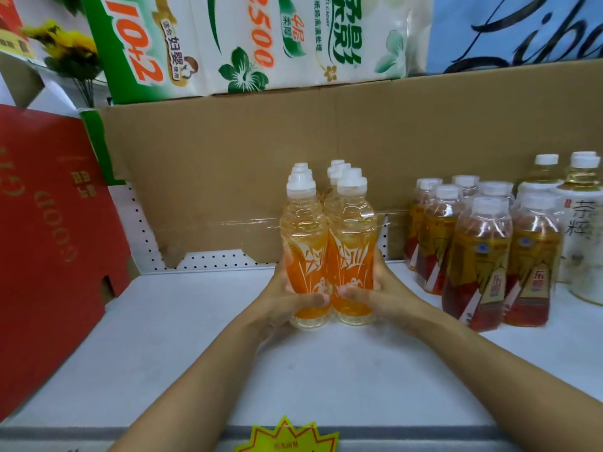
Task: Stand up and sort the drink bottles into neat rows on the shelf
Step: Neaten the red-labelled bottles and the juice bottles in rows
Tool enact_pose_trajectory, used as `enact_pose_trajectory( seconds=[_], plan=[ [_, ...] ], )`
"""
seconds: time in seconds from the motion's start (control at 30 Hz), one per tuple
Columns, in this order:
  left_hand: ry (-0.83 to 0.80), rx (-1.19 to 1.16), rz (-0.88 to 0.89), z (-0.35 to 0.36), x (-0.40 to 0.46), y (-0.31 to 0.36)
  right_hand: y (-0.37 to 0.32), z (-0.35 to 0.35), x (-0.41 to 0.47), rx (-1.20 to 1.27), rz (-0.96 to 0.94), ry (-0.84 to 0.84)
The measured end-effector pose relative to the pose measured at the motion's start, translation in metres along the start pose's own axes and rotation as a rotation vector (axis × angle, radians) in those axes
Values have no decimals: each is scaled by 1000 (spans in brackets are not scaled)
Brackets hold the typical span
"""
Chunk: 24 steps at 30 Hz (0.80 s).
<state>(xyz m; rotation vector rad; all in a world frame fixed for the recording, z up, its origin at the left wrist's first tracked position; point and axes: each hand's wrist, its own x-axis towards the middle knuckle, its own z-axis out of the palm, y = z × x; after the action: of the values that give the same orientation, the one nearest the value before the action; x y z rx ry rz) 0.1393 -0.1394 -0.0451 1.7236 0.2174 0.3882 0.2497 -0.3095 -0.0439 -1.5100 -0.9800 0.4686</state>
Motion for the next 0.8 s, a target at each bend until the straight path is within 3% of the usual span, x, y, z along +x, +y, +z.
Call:
enact_pose_trajectory(
  seconds=[0.23, 0.37, 0.43, 0.5, 0.57, 0.63, 0.7, 0.8],
  plan=[
    [86, 82, -32, 5, -2, 2, -6, 5, -6, -99, 65, 48],
    [369, 368, 5, 21, -25, 18, -22, -1, -32, -290, 39, 59],
    [604, 520, 242, 37, -46, 32, -27, -10, -47, -401, -7, 105],
    [690, 543, 586, 63, -61, 45, -32, -20, -65, -435, -100, 152],
    [584, 510, 696, 99, -65, 52, -35, -34, -84, -457, -235, 208],
    [477, 501, 653, 139, -58, 53, -36, -57, -105, -461, -358, 263],
    [358, 487, 508, 176, -47, 55, -37, -88, -128, -497, -452, 341],
    [155, 400, 131, 220, -23, 55, -35, -142, -152, -529, -495, 492]
  ],
)
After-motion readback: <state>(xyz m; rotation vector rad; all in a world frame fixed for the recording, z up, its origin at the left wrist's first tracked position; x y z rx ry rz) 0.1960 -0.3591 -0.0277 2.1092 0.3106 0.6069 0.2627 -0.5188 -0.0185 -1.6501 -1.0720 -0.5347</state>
